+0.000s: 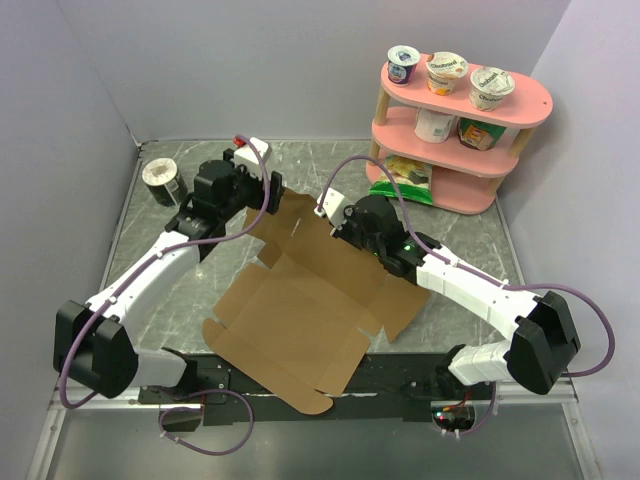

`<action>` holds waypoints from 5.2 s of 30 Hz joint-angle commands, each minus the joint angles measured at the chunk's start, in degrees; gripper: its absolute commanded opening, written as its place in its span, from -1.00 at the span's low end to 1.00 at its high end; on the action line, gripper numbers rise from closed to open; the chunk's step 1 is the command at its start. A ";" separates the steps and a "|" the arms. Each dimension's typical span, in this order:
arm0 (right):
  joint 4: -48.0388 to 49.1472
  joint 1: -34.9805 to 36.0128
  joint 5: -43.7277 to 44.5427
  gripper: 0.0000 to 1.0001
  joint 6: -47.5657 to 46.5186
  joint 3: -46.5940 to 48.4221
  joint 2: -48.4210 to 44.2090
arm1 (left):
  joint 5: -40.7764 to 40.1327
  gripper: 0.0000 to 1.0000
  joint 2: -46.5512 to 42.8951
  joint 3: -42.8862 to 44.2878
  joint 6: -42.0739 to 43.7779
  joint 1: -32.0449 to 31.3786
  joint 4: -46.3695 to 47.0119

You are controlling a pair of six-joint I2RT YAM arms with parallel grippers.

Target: Fold the paper box

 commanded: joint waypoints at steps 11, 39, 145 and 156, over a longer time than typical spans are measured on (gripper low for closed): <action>0.36 0.85 -2.44 -0.95 1.56 2.10 -0.03 | 0.03 0.79 -2.90 -4.29 0.73 -7.91 0.83; 3.78 2.51 3.27 -0.98 -5.55 2.01 2.69 | -6.91 0.90 -17.39 -16.85 -16.84 4.55 7.68; 78.75 21.32 33.69 -1.00 -49.05 -25.59 13.85 | 15.69 0.84 -4.92 -50.61 -30.03 8.96 55.17; 80.78 22.82 34.65 -1.00 -51.09 -26.38 14.74 | 13.82 0.84 -10.02 -54.12 -29.07 6.58 53.30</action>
